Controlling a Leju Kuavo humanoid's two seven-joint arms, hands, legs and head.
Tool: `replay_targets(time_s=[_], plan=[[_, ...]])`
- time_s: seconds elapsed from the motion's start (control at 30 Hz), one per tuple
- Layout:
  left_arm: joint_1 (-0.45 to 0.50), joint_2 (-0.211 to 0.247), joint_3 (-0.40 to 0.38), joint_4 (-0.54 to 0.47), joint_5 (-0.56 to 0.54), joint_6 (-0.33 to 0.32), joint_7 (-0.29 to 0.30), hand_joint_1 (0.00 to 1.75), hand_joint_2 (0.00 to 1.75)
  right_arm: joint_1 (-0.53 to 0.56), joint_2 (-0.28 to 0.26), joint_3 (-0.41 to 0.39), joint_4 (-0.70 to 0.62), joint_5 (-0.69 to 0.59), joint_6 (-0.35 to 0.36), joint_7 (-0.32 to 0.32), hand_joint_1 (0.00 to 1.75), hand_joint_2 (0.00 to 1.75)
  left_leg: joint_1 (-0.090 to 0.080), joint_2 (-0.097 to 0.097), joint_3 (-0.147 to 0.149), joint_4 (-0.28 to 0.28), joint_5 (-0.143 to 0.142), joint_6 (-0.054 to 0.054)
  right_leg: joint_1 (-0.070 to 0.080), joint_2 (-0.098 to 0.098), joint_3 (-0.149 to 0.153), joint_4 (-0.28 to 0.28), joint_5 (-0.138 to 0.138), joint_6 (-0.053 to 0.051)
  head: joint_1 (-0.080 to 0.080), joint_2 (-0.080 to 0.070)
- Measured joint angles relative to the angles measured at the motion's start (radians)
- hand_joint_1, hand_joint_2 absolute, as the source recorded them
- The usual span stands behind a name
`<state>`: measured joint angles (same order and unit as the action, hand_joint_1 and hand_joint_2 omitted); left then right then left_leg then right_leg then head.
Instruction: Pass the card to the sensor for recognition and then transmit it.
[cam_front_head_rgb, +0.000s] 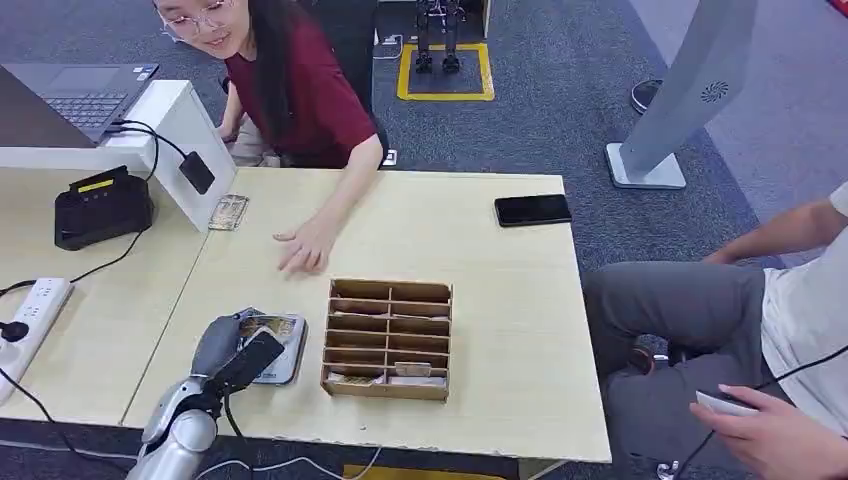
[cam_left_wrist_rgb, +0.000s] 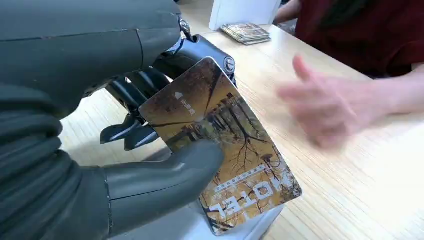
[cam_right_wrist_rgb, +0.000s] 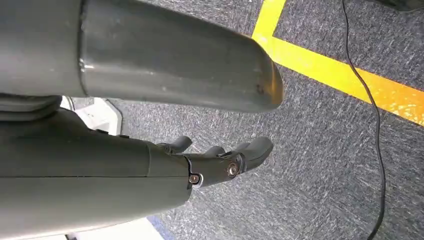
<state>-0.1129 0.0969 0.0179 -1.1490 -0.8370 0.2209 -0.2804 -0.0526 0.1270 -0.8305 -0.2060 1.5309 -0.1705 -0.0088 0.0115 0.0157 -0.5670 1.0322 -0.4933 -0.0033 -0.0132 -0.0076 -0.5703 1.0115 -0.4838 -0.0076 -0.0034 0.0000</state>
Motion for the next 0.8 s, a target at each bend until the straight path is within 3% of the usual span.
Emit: replay_targets(time_s=[0.5,0.67,0.8], plan=[[-0.066,-0.036,-0.016,0.141,-0.092,0.091,0.019,1.75,1.75,-0.002,0.005,0.000,0.000,0.017,-0.020,-0.036,0.00,0.00,0.000,-0.001,0.004,0.000,0.000,0.000,0.000,-0.001,0.005,0.000,0.000,0.000,0.000,0.000],[-0.083,-0.046,-0.016,0.190,-0.077,0.105,0.000,1.75,1.75,-0.003,0.005,0.000,0.000,0.018,-0.020,-0.030,0.00,0.00,0.000,-0.002,0.006,0.000,0.000,0.000,0.000,-0.002,0.007,0.000,0.000,0.000,0.000,0.000],[-0.085,-0.050,-0.014,0.199,-0.007,0.077,-0.043,1.75,1.75,-0.002,0.005,0.000,0.000,0.018,-0.018,-0.023,0.00,0.00,0.000,-0.002,0.006,0.000,0.000,0.000,0.000,-0.003,0.007,0.000,0.000,0.000,0.000,0.000]])
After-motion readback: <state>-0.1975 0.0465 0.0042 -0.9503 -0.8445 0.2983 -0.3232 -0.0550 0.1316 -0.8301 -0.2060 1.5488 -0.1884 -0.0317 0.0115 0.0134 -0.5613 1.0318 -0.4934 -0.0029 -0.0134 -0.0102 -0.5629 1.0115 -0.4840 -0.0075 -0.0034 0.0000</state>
